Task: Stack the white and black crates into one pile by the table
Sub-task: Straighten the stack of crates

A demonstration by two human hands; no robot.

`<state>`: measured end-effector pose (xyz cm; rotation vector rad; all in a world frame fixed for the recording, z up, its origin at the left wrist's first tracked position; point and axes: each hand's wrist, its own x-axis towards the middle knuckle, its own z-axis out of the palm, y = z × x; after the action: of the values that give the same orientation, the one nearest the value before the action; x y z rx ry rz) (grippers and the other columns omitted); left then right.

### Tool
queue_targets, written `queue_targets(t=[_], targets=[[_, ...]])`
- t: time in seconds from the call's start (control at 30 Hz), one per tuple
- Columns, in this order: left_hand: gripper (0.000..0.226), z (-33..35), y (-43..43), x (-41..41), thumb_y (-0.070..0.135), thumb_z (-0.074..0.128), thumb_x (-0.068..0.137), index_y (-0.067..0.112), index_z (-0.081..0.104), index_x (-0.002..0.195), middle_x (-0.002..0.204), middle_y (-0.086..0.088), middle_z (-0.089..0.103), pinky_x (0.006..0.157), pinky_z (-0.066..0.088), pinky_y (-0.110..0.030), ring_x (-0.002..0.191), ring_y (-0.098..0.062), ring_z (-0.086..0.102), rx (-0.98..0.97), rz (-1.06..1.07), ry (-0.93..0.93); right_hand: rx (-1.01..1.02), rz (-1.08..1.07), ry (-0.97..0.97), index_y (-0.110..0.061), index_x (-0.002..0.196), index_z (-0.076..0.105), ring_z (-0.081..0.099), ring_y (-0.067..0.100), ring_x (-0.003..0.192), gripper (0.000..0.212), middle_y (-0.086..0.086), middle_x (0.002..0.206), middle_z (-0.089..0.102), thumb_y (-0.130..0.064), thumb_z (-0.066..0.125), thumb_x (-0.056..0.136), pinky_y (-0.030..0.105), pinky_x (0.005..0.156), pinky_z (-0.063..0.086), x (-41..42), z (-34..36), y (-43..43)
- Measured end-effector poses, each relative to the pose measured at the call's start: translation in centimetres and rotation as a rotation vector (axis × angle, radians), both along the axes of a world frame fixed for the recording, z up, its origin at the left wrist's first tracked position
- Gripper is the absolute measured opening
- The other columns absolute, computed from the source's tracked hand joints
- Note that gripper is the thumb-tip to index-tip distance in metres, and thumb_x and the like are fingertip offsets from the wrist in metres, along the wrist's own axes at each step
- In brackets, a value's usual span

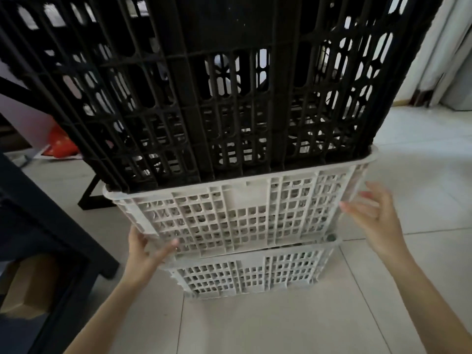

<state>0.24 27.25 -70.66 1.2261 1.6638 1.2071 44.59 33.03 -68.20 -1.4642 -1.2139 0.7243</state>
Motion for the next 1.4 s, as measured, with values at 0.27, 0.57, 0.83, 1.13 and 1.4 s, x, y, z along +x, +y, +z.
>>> queue_targets(t=[0.27, 0.57, 0.83, 1.13, 1.4], targets=[[0.092, -8.7, 2.5, -0.5, 0.061, 0.084, 0.022, 0.022, 0.041, 0.094, 0.086, 0.004, 0.055, 0.057, 0.047, -0.027, 0.073, -0.013, 0.056, -0.219, 0.116, 0.331, -0.243, 0.344, -0.293, -0.036, 0.104, 0.055, 0.056, -0.010, 0.099, 0.057, -0.028, 0.102, 0.058, -0.033, 0.089, 0.057, 0.003, 0.070, 0.044, 1.7, -8.6, 2.4], [0.101, -12.1, 3.4, -1.2, 0.043, 0.087, 0.029, 0.016, 0.036, 0.112, 0.093, 0.008, 0.050, 0.076, 0.053, -0.034, 0.092, -0.019, 0.056, -0.040, 0.099, 0.290, -0.104, 0.291, -0.271, -0.020, 0.130, 0.032, 0.041, 0.005, 0.118, 0.091, -0.013, 0.123, 0.042, -0.014, 0.090, 0.060, 0.024, 0.098, 0.035, 2.1, -12.0, 3.1], [0.095, -12.3, 3.5, -1.0, 0.031, 0.087, 0.038, 0.030, 0.027, 0.112, 0.104, 0.009, 0.053, 0.074, 0.050, -0.024, 0.092, -0.009, 0.057, -0.001, 0.058, 0.231, -0.027, 0.284, -0.236, -0.033, 0.141, 0.014, 0.045, 0.012, 0.122, 0.130, -0.011, 0.130, 0.040, -0.025, 0.094, 0.038, 0.030, 0.103, 0.035, 1.7, -11.0, 3.8], [0.095, -13.1, 4.2, -1.2, 0.034, 0.087, 0.036, 0.027, 0.030, 0.112, 0.095, 0.022, 0.047, 0.060, 0.050, -0.015, 0.084, 0.007, 0.051, 0.064, 0.093, 0.249, -0.050, 0.331, -0.412, -0.024, 0.138, 0.029, 0.043, 0.014, 0.124, 0.122, -0.005, 0.132, 0.042, -0.026, 0.097, 0.037, 0.035, 0.102, 0.038, 2.5, -11.7, 5.0], [0.089, -13.1, 3.7, -1.0, 0.035, 0.088, 0.036, 0.031, 0.033, 0.105, 0.100, 0.011, 0.051, 0.056, 0.052, -0.012, 0.088, -0.002, 0.054, 0.055, 0.087, 0.241, -0.002, 0.251, -0.483, -0.022, 0.133, 0.033, 0.047, 0.010, 0.112, 0.118, -0.013, 0.121, 0.045, -0.033, 0.096, 0.034, 0.030, 0.093, 0.042, 1.9, -11.8, 4.0]])
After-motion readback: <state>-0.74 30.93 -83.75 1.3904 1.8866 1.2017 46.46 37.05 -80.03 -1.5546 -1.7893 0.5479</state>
